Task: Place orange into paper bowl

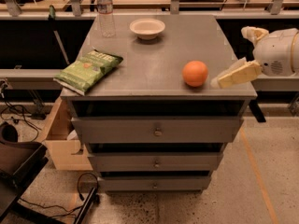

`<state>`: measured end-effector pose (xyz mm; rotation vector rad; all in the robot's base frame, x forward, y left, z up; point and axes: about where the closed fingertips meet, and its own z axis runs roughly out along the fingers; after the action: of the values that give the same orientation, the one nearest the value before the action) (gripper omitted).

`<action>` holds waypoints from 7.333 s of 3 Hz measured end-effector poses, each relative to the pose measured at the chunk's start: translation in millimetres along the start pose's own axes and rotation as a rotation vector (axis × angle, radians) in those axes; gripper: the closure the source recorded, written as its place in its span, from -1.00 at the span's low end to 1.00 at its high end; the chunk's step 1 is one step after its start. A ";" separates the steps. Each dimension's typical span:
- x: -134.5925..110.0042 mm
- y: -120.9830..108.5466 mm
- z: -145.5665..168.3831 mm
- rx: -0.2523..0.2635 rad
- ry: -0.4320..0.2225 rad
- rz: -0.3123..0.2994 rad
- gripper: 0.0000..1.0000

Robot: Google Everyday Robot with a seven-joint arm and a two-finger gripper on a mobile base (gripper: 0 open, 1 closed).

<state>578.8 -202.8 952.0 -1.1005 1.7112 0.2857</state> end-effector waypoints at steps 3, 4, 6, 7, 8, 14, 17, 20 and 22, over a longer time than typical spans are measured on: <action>10.8 -9.4 53.3 -0.052 -0.150 0.069 -1.00; 14.5 -12.6 73.9 -0.078 -0.179 0.081 -1.00; 32.0 -1.0 105.5 -0.139 -0.214 0.124 -1.00; 31.1 5.2 114.3 -0.175 -0.213 0.123 -1.00; 24.9 10.2 122.3 -0.212 -0.180 0.108 -0.65; 20.3 21.9 136.8 -0.242 -0.188 0.109 -1.00; 33.5 32.2 140.3 -0.252 -0.170 0.111 -0.29; 30.0 37.3 146.3 -0.266 -0.173 0.109 1.00; -30.2 14.3 192.9 -0.354 -0.202 0.049 1.00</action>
Offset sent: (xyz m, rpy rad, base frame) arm 0.0407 0.0148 -0.0288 0.1812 -0.0222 0.0500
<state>690.2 -54.7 889.0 -1.2381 1.5424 0.7283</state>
